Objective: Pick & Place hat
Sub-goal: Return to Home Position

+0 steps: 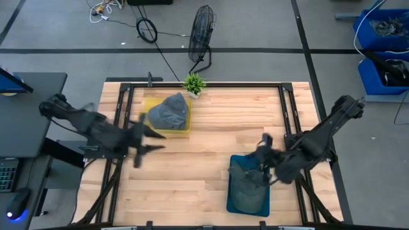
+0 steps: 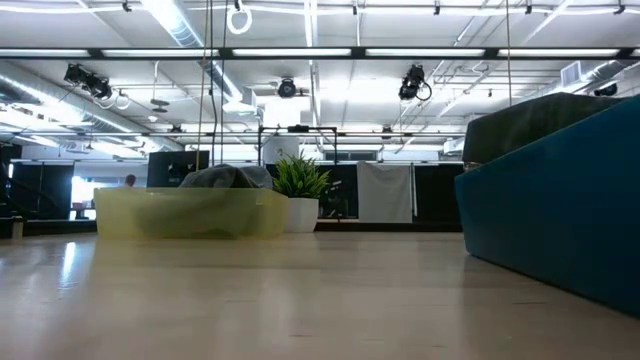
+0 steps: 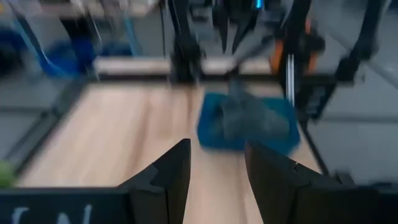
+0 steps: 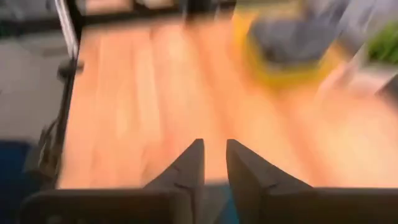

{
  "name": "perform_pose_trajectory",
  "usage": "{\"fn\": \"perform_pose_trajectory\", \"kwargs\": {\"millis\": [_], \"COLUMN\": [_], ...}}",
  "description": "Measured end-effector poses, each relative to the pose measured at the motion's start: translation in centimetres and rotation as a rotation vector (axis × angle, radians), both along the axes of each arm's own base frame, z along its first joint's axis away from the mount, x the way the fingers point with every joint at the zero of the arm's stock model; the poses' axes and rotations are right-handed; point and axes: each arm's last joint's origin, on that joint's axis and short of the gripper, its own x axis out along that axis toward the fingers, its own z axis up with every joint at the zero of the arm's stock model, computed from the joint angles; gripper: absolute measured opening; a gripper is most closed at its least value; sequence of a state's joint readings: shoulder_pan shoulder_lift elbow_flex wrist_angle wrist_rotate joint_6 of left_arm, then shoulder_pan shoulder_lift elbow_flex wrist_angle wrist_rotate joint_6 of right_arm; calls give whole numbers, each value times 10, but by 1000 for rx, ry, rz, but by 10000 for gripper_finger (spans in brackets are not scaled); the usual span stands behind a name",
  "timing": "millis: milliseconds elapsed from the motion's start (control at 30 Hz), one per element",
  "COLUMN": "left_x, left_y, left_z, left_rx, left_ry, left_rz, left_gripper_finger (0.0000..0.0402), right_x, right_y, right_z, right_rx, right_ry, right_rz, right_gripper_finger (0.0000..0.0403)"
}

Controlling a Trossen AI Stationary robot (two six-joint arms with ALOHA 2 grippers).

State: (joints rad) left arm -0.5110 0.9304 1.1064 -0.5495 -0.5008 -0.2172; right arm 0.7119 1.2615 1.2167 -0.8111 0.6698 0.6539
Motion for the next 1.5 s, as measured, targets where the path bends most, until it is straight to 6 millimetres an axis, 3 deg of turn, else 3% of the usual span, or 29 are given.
{"fn": "perform_pose_trajectory", "kwargs": {"millis": [67, 167, 233, 333, 567, 733, 1033, 1300, 1500], "left_x": [-19, -48, -66, -81, -77, -83, -109, -116, -93], "left_y": [7, 19, 28, 38, 38, 52, 72, 75, 62], "left_z": [17, 26, 20, -6, -82, -85, -81, -116, -149], "left_rx": [17, 26, 42, 49, 89, 78, 55, 4, -14], "left_ry": [-76, -147, -158, -181, -367, -424, -370, -382, -368], "left_rz": [-6, -49, -71, -58, 20, 143, 226, 245, 103], "left_gripper_finger": [155, 155, 155, 155, 155, 155, 155, 155, 155], "right_x": [-8, -21, -30, -41, -52, -53, -75, -91, -97], "right_y": [-7, -18, -25, -36, -50, -68, -113, -125, -127], "right_z": [16, 28, 26, 12, -55, -86, -116, -135, -159], "right_rx": [-64, -148, -204, -231, -165, -210, -200, -154, -151], "right_ry": [-69, -113, -127, -141, -284, -535, -500, -523, -546], "right_rz": [29, 69, 68, 54, 163, 384, 238, 161, 153], "right_gripper_finger": [69, 64, 60, 56, 54, 54, 54, 54, 54]}}
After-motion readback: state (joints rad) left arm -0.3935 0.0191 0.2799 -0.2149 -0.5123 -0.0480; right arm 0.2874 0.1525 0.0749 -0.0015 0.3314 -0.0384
